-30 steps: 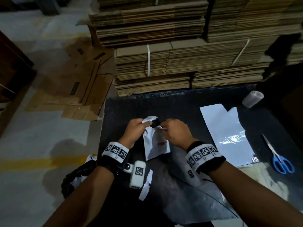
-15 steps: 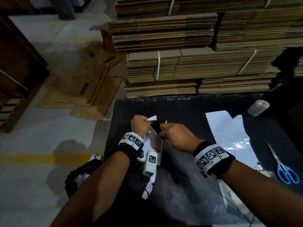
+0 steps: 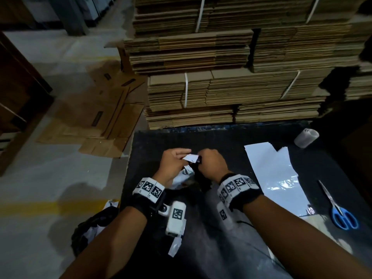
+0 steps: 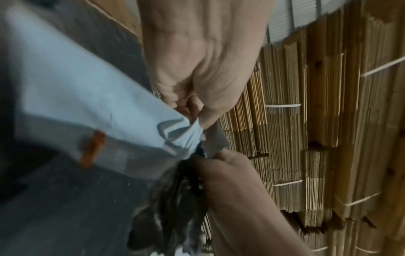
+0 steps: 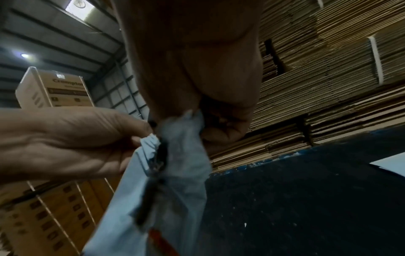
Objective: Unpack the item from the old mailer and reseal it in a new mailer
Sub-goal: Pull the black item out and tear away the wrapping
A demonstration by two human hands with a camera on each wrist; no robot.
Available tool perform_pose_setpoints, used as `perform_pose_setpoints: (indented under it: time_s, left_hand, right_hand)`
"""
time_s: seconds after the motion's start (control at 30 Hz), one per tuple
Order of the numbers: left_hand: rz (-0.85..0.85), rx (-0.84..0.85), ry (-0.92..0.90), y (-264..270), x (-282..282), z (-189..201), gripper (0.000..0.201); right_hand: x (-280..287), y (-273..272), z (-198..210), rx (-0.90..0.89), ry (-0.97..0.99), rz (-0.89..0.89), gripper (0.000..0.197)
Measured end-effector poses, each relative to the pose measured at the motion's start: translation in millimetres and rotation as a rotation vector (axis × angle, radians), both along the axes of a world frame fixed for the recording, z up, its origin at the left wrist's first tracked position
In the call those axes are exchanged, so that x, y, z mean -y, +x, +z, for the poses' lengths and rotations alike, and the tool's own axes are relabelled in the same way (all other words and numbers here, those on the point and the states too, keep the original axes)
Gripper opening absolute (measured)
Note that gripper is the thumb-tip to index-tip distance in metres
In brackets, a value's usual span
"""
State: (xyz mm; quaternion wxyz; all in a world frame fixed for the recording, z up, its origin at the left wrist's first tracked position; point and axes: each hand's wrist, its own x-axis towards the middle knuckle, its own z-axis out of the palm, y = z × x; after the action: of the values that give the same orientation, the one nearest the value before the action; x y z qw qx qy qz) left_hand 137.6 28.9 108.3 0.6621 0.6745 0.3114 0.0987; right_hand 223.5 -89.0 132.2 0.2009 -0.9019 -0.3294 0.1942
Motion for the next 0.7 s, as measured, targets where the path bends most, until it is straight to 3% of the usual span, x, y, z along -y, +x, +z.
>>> perform_pose_setpoints:
  time_s: [0.1,0.2,0.3,0.43,0.7]
  left_hand:
    - [-0.047,-0.105,0.271,-6,-9,-8,0.022]
    - [-0.087,-0.164,0.466,-12,-9,-11,0.015]
    - [-0.077,-0.126,0.461,-14,-4,-9,0.02]
    - [-0.12,-0.126,0.458,-16,6,-11,0.019]
    - [-0.123,-0.093,0.453,-17,21,-14,0.019]
  right_hand:
    - [4,0,-2,0.053,0.071,-0.082,0.016]
    - [6,-6,-5,0.03,0.077,-0.041,0.016]
    - [3,-15,-6,-0.011,-0.001,0.02,0.02]
    - [0,-13,-7,0.015,-0.066,-0.05,0.021]
    - [-8,4,-16,-0.216,0.1,-0.302,0.023]
